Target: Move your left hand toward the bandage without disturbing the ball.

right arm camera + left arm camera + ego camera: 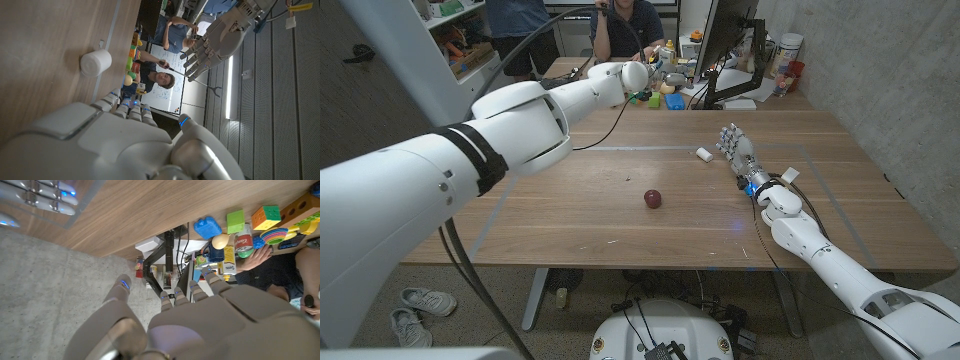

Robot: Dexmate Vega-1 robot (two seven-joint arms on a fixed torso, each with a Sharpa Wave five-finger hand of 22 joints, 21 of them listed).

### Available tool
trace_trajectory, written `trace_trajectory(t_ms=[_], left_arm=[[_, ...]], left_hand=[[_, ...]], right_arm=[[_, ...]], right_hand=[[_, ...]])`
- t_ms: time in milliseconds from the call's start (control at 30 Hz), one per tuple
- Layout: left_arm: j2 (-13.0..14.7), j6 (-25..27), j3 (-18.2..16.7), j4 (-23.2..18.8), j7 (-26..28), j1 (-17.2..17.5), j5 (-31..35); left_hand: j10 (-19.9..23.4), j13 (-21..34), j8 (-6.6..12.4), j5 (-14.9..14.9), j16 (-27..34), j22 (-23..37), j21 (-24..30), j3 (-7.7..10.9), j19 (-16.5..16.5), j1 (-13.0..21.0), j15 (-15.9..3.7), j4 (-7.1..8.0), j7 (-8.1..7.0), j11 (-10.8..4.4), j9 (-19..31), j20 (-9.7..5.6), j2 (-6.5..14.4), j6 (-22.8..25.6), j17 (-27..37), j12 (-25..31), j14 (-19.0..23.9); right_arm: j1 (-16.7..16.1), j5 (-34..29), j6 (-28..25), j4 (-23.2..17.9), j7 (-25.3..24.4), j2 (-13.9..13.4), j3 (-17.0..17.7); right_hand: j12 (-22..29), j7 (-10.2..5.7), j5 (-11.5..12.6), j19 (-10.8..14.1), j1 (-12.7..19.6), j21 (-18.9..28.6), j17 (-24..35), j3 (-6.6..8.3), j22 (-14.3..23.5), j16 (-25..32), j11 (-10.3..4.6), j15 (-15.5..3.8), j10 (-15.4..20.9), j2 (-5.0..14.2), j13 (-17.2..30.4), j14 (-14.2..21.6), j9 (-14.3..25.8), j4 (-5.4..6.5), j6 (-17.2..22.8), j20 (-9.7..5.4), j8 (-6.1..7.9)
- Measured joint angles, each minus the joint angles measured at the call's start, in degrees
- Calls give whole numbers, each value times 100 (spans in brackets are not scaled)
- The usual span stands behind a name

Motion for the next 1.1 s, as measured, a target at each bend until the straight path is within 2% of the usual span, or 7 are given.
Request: trace_trajectory(t_ms=[133, 400, 733, 1100], left_arm=[[-142, 387, 237, 22, -74, -52, -355], [-323, 819, 580, 48, -402, -76, -1188], [-483, 991, 811, 58, -549, -122, -1529], [-629, 1051, 859, 64, -612, -123, -1647]], left_hand=[[182, 0, 35, 25, 25, -24, 8, -24, 165, 127, 3, -66, 2, -38, 29, 42, -126, 126, 0, 28, 168], [244, 0, 77, 45, 26, -29, 0, -25, 153, 208, -1, -102, 6, -39, 29, 6, -207, 252, 0, 28, 203], [315, -1, 128, 67, 26, -28, -22, -47, 153, 253, -1, -124, 3, -47, 28, 6, -253, 371, -1, 28, 203], [376, -1, 183, 89, 25, -28, -22, -47, 118, 418, -1, -123, 15, -47, 28, 41, -278, 550, -1, 28, 203]], right_arm=[[4, 9, 10, 41, 14, 13, 2], [7, 35, 29, 103, 35, 33, 13], [9, 51, 56, 132, 60, 53, 19], [-16, 88, 86, 167, 77, 59, 47]], right_hand=[[0, 17, 0, 0, 0, 0, 0, 0, 0, 0, 0, 0, 0, 0, 0, 0, 0, 0, 17, 0, 0], [0, 38, 0, 0, 0, 0, 0, 0, 0, 0, 0, 0, 0, 0, 0, 0, 0, 0, 38, 0, 0], [0, 38, 0, 3, 0, 10, 0, 0, 0, 0, 0, 0, 0, 0, 0, 0, 0, 0, 38, -3, 0], [0, 38, 0, 22, 0, 23, 0, 0, 0, 0, 0, 0, 0, 0, 0, 0, 0, 0, 37, -22, 0]])
